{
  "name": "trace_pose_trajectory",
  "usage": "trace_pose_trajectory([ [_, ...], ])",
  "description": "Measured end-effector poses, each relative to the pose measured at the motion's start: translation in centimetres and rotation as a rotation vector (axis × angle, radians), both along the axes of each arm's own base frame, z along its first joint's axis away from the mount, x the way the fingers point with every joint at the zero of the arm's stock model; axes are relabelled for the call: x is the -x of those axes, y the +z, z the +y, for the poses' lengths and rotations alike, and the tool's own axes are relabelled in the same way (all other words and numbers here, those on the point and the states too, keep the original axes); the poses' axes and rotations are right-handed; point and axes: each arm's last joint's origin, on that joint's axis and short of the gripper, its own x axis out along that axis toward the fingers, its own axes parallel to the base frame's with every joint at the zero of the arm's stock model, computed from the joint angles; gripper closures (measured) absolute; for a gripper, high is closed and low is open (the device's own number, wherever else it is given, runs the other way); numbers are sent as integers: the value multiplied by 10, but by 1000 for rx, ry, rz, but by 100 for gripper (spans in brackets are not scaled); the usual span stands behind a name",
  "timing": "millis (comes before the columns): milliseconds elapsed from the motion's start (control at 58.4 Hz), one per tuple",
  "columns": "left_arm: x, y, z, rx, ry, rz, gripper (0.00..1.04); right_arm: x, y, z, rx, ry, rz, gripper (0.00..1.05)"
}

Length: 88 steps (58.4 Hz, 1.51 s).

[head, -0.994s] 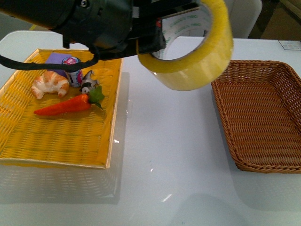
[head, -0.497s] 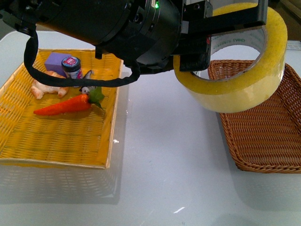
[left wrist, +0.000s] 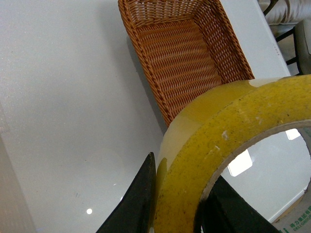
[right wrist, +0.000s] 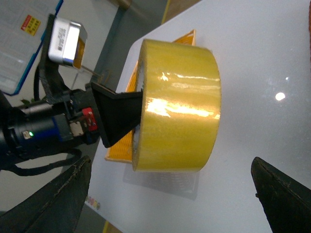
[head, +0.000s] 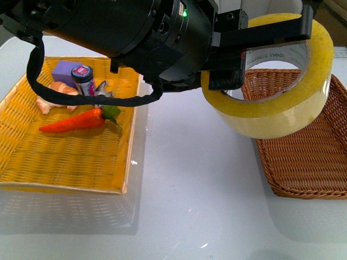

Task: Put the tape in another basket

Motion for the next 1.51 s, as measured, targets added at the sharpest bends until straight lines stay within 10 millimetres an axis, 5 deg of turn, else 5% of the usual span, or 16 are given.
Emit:
trace_pose_trajectory([
  [360,0,0,0,3,-6,2,89,-17,-22,9,-15,54,46,9],
  [788,1,0,-1,14,-23,18,89,-33,-25,22,-33,45,13,9],
  [1028,1,0,-1,17,-23,21,89,-34,-26,25,-45,38,10,46],
  [1148,1,1,-1,22,-26,23,89,-35,-24,25,-67,32,12,56],
  [1508,3,14,2,62,-24,2,35,-34,-25,24,-70,24,7,57],
])
